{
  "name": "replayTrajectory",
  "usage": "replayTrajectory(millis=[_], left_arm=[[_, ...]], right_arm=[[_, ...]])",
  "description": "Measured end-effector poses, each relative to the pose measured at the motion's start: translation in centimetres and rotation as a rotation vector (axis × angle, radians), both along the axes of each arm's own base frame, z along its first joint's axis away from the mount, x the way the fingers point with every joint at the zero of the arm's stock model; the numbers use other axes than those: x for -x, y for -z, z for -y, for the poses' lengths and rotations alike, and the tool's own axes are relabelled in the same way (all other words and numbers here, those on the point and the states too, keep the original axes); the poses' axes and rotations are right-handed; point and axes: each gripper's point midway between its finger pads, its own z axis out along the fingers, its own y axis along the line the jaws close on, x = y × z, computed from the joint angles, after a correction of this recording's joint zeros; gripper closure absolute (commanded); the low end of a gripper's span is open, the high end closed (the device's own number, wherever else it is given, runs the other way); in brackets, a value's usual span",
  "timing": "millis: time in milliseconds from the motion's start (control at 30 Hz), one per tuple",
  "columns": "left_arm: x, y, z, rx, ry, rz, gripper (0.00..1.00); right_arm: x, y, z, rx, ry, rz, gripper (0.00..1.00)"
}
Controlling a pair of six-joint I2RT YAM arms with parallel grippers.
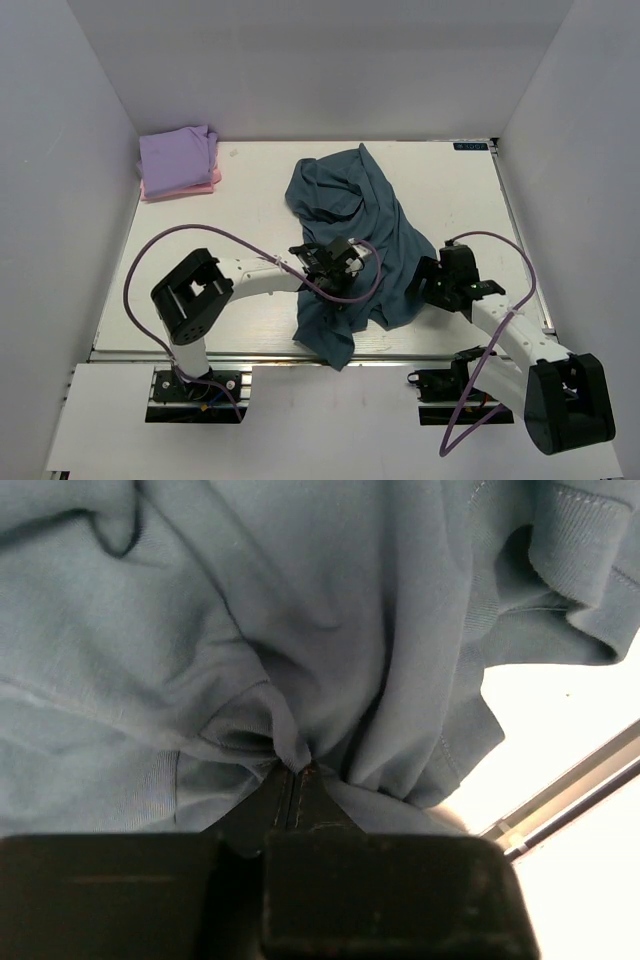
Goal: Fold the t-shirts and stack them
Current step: Flatten out the tshirt
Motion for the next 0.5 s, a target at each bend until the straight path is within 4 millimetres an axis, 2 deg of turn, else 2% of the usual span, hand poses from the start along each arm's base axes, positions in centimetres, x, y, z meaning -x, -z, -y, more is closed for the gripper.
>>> replayTrajectory(millis=[33,167,267,300,333,500], left_arm=[[0.0,-0.2,0.0,0.001,-0.002,0.004,1.0],[-0.5,-1.8,-0.2,0.019,-0.023,0.043,1.0],[-0.9,-4.4,-0.4,0.062,-0.037,0.097,1.0],[-1.0,-5.4,-0.5,0.079,-0.043,0.115,1.0],[-1.2,-6.6,-0.7,0.099,-0.055,0.142,1.0],[-2.7,-10.0,-2.6,0.102,-0.146,0.261,1.0]], right_arm=[[-0.1,0.0,-0.1,-0.005,0.001,0.004,0.25],[-0.6,0.3,-0.6,-0.029,-0.001,0.006,0.57],[-0.6,0.7,-0.9,-0.043,0.004,-0.01,0.86],[-0.6,0.8,-0.9,-0.045,0.005,-0.013,1.0],[-0.6,0.8,-0.9,-0.045,0.007,-0.01,1.0],[-1.2,0.0,-0.4,-0.031,0.042,0.029,1.0]])
